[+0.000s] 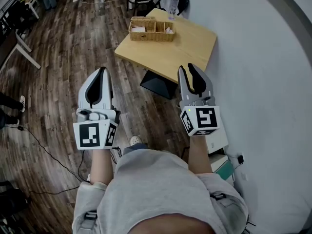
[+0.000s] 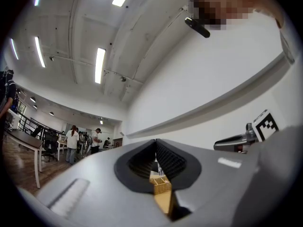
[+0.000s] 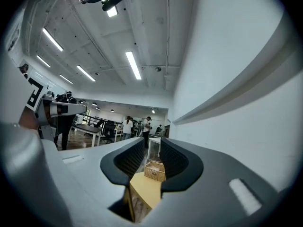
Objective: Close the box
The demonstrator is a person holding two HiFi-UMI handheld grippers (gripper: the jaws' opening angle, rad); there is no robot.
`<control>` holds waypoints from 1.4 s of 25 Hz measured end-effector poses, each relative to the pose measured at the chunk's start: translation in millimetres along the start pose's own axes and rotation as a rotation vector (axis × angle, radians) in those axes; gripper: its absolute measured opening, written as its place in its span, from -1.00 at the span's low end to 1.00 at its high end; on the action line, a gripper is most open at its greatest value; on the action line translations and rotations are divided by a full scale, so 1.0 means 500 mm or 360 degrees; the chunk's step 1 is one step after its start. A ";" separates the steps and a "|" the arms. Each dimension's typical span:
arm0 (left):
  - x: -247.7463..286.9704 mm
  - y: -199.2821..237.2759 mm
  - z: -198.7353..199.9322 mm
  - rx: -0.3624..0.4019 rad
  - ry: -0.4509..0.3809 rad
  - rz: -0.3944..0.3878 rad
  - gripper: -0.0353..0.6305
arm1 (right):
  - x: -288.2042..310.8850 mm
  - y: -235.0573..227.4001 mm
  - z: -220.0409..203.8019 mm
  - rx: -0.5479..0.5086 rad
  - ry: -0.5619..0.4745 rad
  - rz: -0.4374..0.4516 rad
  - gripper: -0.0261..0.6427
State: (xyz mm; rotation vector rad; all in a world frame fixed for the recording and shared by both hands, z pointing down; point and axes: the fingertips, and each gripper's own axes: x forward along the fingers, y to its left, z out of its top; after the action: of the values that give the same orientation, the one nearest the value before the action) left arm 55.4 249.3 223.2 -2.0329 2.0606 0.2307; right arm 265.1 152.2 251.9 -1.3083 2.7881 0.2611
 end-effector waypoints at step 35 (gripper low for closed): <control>0.213 0.235 -0.112 -0.0047 -0.0007 0.0007 -0.72 | 0.330 0.039 -0.027 -0.0020 -0.0064 0.0077 -0.43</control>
State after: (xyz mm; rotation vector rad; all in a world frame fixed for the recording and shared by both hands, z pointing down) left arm -65.4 134.0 241.3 -2.0429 2.0710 0.2677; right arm 144.8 36.9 248.3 -1.2252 2.7921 0.3037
